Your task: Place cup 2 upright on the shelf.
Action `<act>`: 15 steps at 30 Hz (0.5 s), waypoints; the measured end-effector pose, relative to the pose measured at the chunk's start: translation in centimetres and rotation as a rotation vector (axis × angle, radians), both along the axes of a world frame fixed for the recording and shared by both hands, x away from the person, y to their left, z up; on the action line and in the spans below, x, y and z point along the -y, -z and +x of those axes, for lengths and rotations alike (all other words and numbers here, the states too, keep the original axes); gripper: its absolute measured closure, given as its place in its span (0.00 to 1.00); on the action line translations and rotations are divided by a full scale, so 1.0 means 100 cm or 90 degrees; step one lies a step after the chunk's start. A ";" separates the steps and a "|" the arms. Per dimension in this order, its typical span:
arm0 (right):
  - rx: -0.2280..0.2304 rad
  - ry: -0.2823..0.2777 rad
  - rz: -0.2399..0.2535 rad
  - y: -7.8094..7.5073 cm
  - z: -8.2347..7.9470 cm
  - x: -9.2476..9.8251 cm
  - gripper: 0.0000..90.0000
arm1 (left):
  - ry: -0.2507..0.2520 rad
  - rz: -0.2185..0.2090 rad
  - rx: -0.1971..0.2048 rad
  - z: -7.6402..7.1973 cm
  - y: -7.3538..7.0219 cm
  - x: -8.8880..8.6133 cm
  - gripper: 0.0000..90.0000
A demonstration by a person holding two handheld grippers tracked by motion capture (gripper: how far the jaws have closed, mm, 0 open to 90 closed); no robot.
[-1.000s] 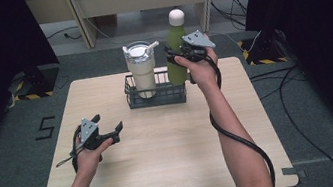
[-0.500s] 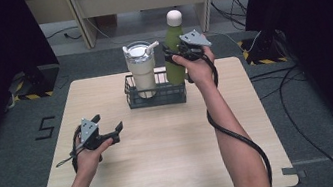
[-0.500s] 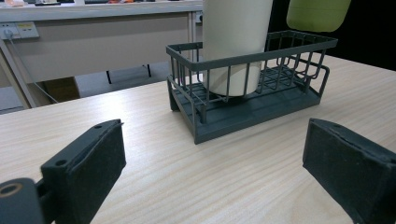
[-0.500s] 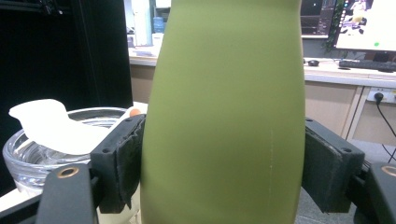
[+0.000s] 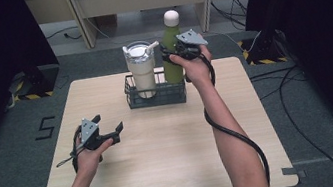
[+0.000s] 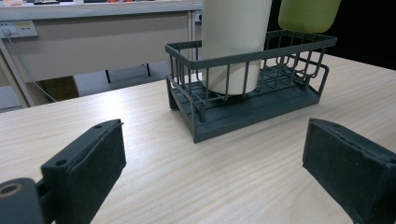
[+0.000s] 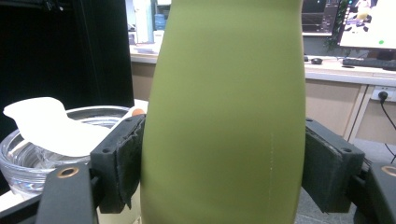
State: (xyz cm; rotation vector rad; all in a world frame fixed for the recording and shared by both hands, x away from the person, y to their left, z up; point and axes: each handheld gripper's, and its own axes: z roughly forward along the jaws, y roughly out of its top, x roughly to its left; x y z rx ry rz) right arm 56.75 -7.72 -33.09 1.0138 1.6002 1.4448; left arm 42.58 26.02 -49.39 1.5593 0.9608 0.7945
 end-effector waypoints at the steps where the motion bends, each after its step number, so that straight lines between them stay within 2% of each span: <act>1: -0.001 0.000 0.000 0.000 0.000 0.000 0.27 | 0.000 0.000 0.000 0.000 0.000 0.000 0.06; 15: -0.011 -0.002 -0.004 0.006 0.006 -0.005 0.27 | -0.001 0.000 -0.001 0.000 0.000 0.000 0.06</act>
